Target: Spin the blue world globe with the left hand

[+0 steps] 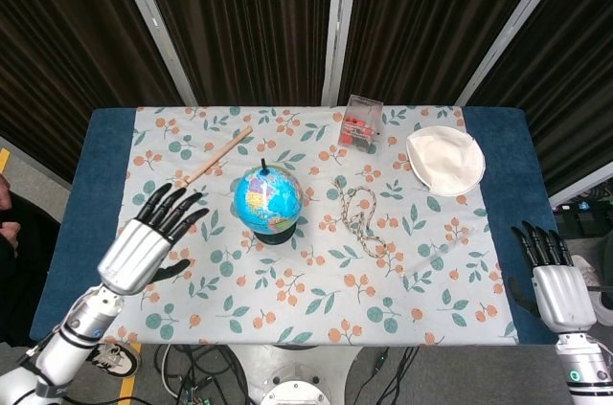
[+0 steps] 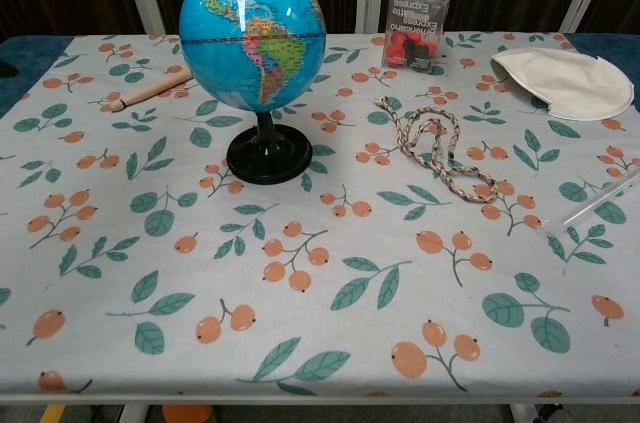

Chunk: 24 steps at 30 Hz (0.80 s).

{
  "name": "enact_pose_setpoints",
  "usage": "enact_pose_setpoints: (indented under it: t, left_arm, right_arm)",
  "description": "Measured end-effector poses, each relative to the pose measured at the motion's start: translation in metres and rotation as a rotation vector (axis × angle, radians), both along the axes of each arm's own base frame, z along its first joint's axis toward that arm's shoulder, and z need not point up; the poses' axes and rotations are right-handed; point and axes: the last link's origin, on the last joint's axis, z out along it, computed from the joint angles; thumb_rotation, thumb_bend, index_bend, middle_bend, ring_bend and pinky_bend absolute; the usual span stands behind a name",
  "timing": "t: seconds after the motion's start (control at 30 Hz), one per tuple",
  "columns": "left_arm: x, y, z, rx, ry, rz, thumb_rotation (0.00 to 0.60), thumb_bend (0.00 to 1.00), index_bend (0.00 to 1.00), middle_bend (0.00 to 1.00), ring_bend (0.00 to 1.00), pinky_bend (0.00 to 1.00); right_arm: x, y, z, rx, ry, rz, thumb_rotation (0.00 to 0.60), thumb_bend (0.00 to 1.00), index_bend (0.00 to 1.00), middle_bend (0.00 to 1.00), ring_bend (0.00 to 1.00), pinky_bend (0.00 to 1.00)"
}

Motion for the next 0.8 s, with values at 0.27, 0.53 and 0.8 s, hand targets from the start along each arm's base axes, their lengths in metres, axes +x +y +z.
enact_pose_setpoints:
  t: [0.27,0.53,0.8]
  left_arm:
    - [0.052,0.015,-0.036,-0.089,0.008,-0.148,0.600,0.13,0.15,0.07,0.04,0.05]
    - [0.069,0.029,-0.063,-0.167,0.020,-0.143,0.600,0.13,0.15,0.07,0.04,0.05]
    - [0.067,0.040,-0.072,-0.178,0.030,-0.114,0.600,0.13,0.15,0.07,0.04,0.05]
  right_arm:
    - [-0.003,0.000,0.000,-0.001,-0.006,-0.005,0.600,0.34,0.00,0.00,0.00,0.00]
    - [-0.007,0.000,0.002,-0.004,-0.012,-0.013,0.600,0.34,0.00,0.00,0.00,0.00]
    - [-0.008,-0.001,0.002,-0.010,-0.014,-0.012,0.600,0.34,0.00,0.00,0.00,0.00]
